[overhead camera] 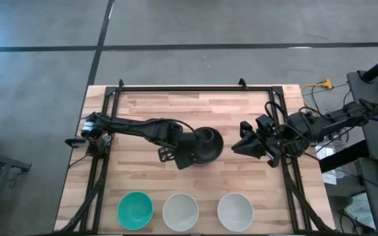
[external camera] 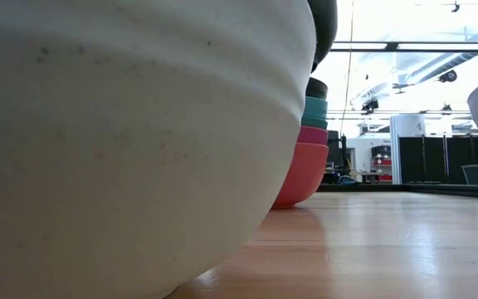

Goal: Nest bowls inside each other
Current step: Stack the black bowl on the black bowl

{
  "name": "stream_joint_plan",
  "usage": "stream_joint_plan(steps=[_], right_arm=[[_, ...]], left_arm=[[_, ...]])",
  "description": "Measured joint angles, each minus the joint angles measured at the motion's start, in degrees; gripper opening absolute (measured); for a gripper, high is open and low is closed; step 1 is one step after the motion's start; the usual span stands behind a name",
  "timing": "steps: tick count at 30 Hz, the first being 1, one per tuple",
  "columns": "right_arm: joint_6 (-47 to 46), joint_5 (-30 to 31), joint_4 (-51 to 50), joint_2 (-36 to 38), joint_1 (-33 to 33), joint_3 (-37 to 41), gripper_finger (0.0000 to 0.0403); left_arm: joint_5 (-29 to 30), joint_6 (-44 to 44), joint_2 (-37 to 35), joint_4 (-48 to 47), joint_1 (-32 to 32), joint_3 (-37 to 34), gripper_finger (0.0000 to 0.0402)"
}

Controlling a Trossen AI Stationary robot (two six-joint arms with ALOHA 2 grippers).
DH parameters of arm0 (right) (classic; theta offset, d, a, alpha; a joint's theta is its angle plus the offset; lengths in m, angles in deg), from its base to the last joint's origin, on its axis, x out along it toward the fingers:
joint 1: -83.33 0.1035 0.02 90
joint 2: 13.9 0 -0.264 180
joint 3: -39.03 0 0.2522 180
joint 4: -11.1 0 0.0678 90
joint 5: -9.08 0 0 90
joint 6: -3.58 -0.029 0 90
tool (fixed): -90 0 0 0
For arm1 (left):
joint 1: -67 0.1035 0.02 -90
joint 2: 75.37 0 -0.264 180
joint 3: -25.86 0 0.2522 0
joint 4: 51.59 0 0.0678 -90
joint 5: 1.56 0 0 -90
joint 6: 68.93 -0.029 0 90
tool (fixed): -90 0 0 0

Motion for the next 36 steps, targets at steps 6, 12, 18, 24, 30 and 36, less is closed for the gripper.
stream_joint_plan(steps=[6,12,18,24,30,36], right_arm=[[-0.02,-0.02,-0.3,0.04,0.03,0.0,0.0059],[-0.13,-0.02,-0.36,0.0,0.04,0.0,0.0059],[-0.13,-0.02,-0.42,0.0,0.04,0.0,0.0059],[-0.11,-0.02,-0.57,0.0,0.02,0.0,0.0059],[-0.11,-0.02,-0.67,-0.02,0.02,0.01,0.0059],[-0.09,0.0,-0.66,-0.02,0.02,0.02,0.0059]], left_arm=[[0.04,1.47,-0.02,-0.13,-0.01,-3.42,0.0],[0.15,2.77,-0.04,0.6,-0.04,-6.44,0.0],[0.42,2.78,0.08,0.83,-0.04,-7.7,0.0],[0.42,1.19,0.22,2.24,-0.04,-7.68,0.0],[0.52,-1.1,0.24,2.04,-0.04,-7.68,0.0],[2.0,-3.73,0.29,2.46,0.2,-7.55,0.0]])
